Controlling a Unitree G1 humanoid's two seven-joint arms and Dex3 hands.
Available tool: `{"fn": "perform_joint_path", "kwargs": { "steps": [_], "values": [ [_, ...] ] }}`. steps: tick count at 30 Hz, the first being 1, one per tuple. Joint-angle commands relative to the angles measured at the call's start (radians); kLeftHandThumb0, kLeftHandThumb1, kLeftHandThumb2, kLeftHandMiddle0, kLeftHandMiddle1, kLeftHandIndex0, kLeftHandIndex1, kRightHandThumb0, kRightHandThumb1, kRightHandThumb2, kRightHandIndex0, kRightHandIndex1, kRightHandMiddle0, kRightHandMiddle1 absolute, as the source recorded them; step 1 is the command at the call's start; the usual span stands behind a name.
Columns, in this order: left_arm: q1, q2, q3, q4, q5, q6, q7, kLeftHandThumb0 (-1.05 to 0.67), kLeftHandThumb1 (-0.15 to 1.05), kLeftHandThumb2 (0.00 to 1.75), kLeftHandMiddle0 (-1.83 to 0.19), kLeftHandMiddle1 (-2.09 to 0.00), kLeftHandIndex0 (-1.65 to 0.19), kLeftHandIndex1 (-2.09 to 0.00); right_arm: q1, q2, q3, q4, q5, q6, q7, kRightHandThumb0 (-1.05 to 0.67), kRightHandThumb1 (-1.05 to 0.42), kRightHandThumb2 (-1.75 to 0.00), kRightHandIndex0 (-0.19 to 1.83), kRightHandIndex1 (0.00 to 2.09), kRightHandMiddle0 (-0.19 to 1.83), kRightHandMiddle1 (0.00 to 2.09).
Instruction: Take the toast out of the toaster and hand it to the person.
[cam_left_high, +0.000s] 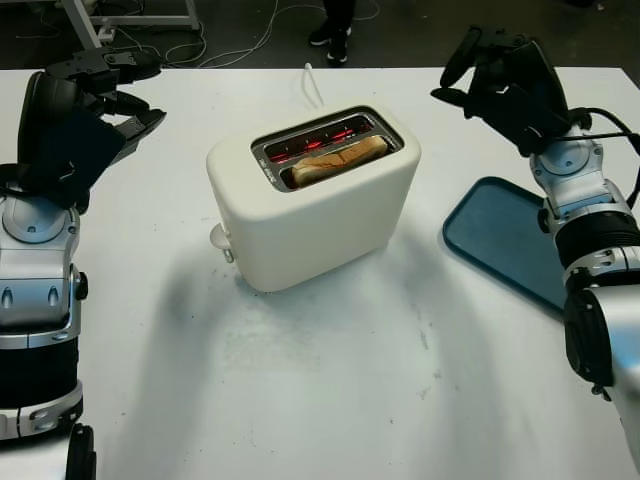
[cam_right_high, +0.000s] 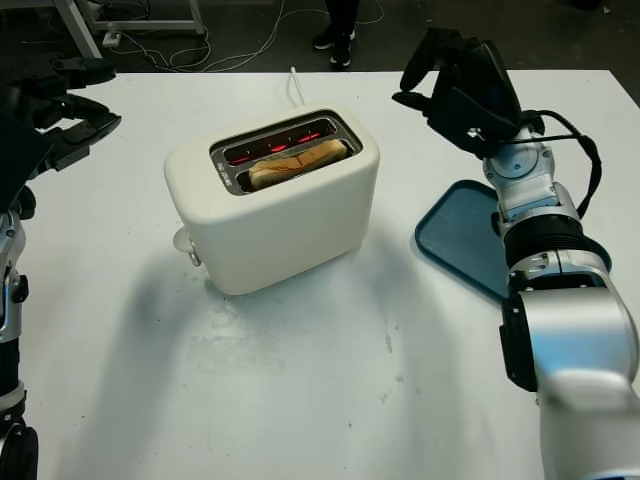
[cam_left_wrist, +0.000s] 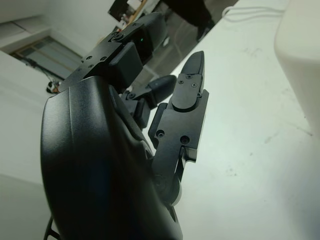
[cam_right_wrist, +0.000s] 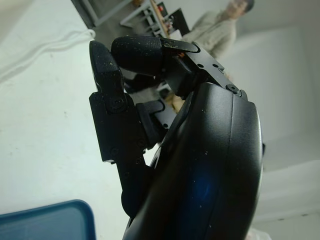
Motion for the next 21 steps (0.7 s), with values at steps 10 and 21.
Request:
{"fn": "perform_joint_path", "kwargs": {
  "steps": [10,21],
  "values": [
    [-0.012,-0.005,-0.019,0.047,0.017,-0.051,0.022,-0.26,0.92,0.04,-0.39,-1.16,-0.67,-0.37,0.0,-0.016,0.026,-0.023,-0.028,0.005,-0.032,-0.59,-0.92,-0.14,0.87,1.71,0.82,1.54],
    [-0.005,-0.01,-0.013,0.041,0.0,-0.044,0.021,-0.26,0.92,0.05,-0.38,-1.14,-0.63,-0.41,0.016,0.004,-0.014,-0.024,0.043,-0.014,0.025,-0.52,-0.92,-0.08,0.9,1.75,0.75,1.68]
  ]
}}
